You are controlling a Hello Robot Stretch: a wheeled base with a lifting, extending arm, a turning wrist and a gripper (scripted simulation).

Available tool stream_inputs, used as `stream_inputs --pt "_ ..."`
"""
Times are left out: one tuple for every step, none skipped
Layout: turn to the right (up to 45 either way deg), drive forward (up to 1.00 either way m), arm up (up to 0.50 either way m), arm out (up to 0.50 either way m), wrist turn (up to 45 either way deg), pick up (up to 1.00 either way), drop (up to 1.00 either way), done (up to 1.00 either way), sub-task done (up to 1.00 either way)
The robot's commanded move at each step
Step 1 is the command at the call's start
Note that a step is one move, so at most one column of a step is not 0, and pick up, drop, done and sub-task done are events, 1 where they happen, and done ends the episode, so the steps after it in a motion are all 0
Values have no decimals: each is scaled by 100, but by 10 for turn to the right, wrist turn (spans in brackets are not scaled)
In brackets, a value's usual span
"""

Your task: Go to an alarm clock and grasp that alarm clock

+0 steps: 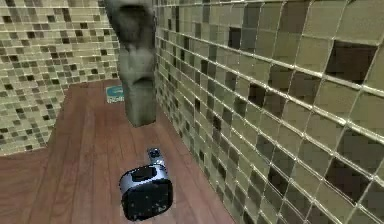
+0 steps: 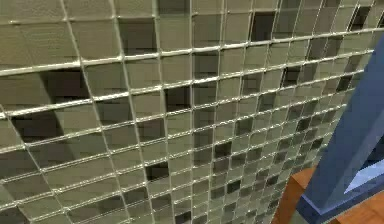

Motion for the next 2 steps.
stream_inputs --pt "-450 0 0 0 0 0 0 0 0" --pt "-450 0 0 0 0 0 0 0 0"
